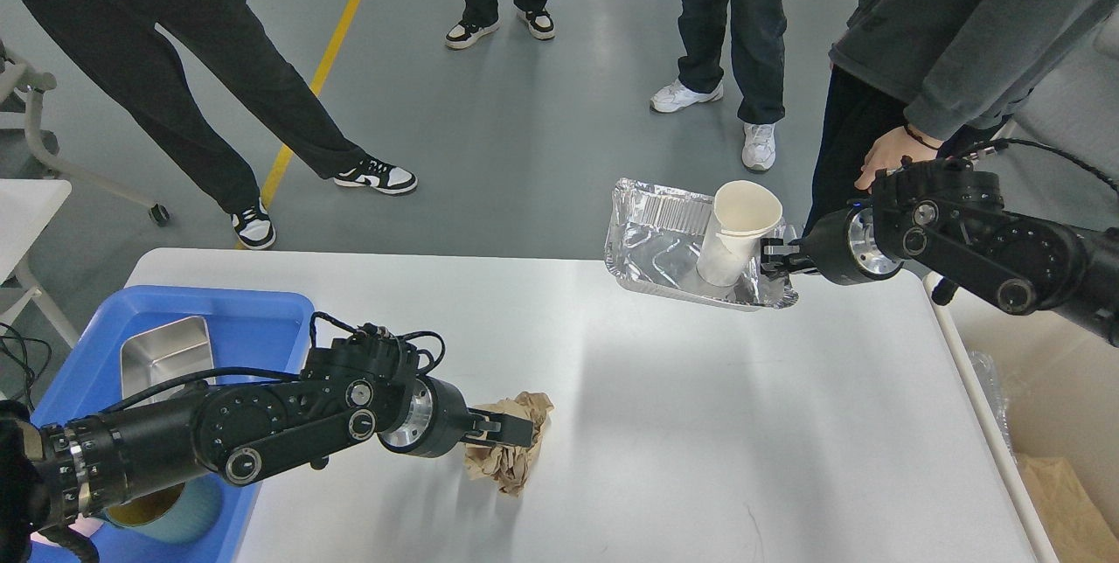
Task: Tidy desktop
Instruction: 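Reach the left gripper to the crumpled brown paper bag and grasp it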
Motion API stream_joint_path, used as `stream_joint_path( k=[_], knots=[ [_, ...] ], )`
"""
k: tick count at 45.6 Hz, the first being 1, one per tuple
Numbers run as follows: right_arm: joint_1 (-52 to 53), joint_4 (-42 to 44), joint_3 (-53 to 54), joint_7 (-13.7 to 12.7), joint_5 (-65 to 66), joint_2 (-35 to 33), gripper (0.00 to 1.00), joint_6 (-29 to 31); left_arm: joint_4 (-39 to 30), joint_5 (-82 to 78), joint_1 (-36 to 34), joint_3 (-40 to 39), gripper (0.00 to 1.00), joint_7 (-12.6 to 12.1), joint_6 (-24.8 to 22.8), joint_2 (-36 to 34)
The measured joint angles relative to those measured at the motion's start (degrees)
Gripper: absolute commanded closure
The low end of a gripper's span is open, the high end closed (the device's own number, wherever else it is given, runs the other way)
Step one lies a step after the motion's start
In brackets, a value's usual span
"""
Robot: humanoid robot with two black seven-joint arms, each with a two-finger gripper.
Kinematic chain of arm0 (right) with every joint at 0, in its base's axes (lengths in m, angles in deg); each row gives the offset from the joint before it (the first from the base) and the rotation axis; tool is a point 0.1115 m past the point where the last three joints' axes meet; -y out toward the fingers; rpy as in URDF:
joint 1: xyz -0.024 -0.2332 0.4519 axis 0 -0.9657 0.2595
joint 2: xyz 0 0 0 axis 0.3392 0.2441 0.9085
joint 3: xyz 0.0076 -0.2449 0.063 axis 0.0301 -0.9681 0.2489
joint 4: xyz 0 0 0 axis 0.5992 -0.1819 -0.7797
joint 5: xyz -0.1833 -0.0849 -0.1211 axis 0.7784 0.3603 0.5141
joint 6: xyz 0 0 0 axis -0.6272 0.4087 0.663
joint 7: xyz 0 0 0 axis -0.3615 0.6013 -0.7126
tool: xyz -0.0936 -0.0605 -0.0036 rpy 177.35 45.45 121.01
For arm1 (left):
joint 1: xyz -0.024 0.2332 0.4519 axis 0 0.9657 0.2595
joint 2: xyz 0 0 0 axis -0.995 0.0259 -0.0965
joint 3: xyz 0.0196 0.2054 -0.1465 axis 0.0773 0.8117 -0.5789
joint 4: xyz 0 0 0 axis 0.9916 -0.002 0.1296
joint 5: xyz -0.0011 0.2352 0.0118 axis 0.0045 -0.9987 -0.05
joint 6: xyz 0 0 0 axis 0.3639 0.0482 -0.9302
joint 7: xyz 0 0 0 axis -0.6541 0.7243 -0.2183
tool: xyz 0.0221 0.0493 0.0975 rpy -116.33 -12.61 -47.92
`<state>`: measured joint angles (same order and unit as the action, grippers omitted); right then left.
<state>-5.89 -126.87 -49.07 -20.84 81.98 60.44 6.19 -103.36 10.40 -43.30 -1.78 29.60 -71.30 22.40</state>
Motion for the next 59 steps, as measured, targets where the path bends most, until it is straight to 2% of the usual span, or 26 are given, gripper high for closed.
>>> stream_joint_path(
  k=[13, 16, 23, 27, 28, 32, 39, 53, 59],
  knots=[
    [-0.38, -0.30, 0.07, 0.00, 0.00, -0.73, 1.00, -0.09, 2.90, -3.50, 1.79, -0.06, 0.26, -0.30, 0.05, 2.94],
    [-0.42, -0.51, 0.10, 0.00, 0.00, -0.86, 1.00, -0.09, 3.00, -3.80, 1.82, -0.07, 0.34, -0.70, 0.05, 3.07],
    [-0.72, -0.61, 0.19, 0.00, 0.00, -0.92, 1.00, -0.16, 3.24, -4.16, 1.84, -0.07, 0.41, -2.04, 0.05, 3.88],
    [-0.80, -0.63, 0.21, 0.00, 0.00, -0.93, 1.00, -0.20, 3.49, -4.15, 1.84, -0.04, 0.52, -2.53, -0.08, 4.03],
    [-0.81, -0.63, 0.21, 0.00, 0.00, -0.93, 1.00, -0.22, 3.51, -4.15, 1.83, -0.03, 0.59, -2.63, -0.15, 4.05],
    [-0.86, -0.68, 0.22, 0.00, 0.00, -0.93, 1.00, -0.26, 3.57, -4.10, 1.77, -0.02, 0.79, -3.06, -0.64, 4.09],
    [-0.87, -0.69, 0.22, 0.00, 0.00, -0.93, 1.00, -0.26, 3.58, -4.00, 1.65, -0.04, 0.97, -3.19, -1.11, 4.05],
    [-0.86, -0.65, 0.22, 0.03, 0.00, -0.93, 1.00, -0.26, 1.27, -3.21, 0.13, -2.47, 0.98, -4.03, -6.53, 2.81],
    [-0.85, -0.61, 0.27, 0.03, 0.00, -0.86, 1.00, -0.26, -1.95, -2.96, -0.77, -6.41, 0.97, -6.06, -11.17, 0.79]
  ],
)
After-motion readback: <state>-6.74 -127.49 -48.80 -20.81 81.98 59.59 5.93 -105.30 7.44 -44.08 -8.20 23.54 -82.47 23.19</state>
